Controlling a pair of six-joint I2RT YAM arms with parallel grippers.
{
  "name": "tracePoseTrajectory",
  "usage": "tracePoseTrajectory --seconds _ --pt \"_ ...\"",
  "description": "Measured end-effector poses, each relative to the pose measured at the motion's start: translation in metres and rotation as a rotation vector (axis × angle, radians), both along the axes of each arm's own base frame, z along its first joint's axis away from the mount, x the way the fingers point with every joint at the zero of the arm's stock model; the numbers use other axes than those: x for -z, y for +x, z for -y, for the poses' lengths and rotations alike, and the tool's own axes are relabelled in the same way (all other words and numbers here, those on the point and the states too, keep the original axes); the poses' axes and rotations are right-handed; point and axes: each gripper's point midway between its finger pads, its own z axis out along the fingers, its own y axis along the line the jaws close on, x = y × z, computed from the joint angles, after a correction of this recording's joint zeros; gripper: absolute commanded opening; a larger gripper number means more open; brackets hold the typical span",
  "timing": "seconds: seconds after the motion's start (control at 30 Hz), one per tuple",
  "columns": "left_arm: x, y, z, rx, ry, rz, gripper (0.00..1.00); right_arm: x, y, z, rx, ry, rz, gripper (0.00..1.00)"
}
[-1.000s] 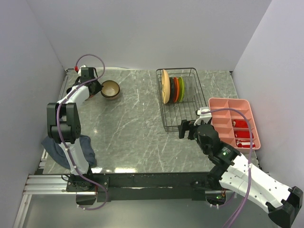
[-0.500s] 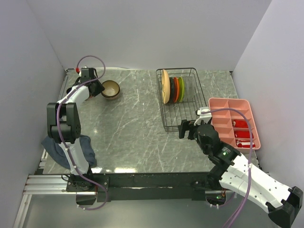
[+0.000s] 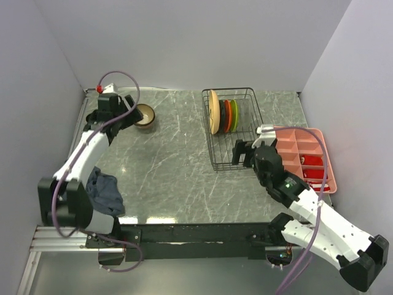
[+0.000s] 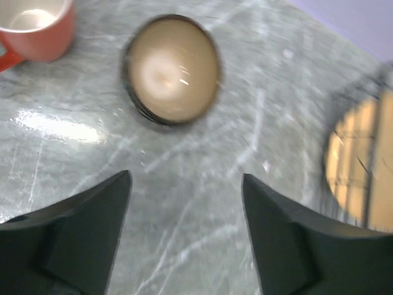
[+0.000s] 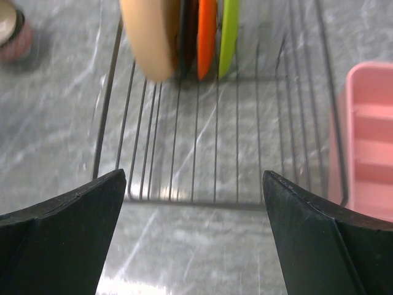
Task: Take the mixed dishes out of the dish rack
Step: Place the bowl at the center of the board, then pick up the plate from the dish rack.
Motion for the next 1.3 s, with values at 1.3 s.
tracePoseTrajectory --seconds 1.3 --pt "-0.025 -0.185 -0.025 -0.056 0.163 0.352 0.99 -0.027 0.205 -0.076 0.180 -0.074 -0.125 0.78"
